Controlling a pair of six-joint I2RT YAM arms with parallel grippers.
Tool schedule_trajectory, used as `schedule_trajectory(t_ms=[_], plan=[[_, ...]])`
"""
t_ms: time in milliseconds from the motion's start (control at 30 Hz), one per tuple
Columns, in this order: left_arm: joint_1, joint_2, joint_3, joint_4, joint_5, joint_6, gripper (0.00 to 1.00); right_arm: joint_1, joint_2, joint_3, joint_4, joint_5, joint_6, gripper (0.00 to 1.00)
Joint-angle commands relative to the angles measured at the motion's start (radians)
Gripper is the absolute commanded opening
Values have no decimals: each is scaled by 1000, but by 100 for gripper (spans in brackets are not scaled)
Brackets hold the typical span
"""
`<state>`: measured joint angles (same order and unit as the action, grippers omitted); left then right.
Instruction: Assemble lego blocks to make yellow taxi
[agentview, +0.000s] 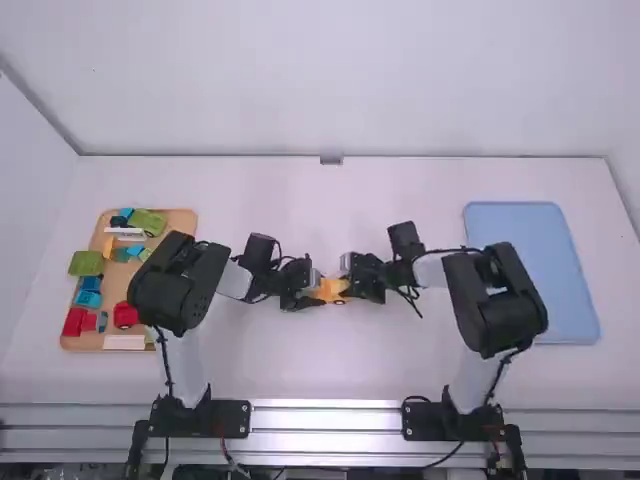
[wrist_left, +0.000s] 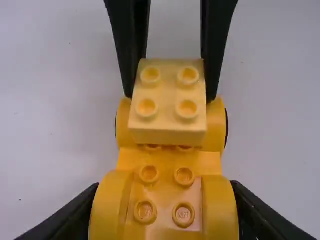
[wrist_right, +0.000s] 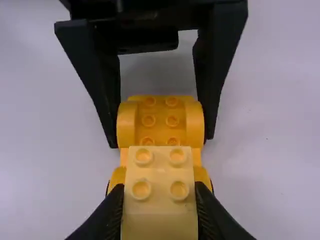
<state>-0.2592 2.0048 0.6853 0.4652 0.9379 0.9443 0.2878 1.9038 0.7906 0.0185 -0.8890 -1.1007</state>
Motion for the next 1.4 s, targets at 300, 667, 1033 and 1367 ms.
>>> schedule_trajectory(t_ms=[300, 667, 1033, 1367], plan=[[-3, 6, -5, -20, -15, -12, 58, 3, 34, 15, 5, 15, 12, 35], [-3, 6, -5, -20, -15, -12, 58, 6, 34, 23, 4, 0, 12, 46], [-3, 6, -5, -20, -16, -12, 58, -55, 32, 55, -3, -223, -34, 57], [-3, 6, -5, -19, -19, -12, 59, -70, 32, 54, -68, -129, -54, 0]])
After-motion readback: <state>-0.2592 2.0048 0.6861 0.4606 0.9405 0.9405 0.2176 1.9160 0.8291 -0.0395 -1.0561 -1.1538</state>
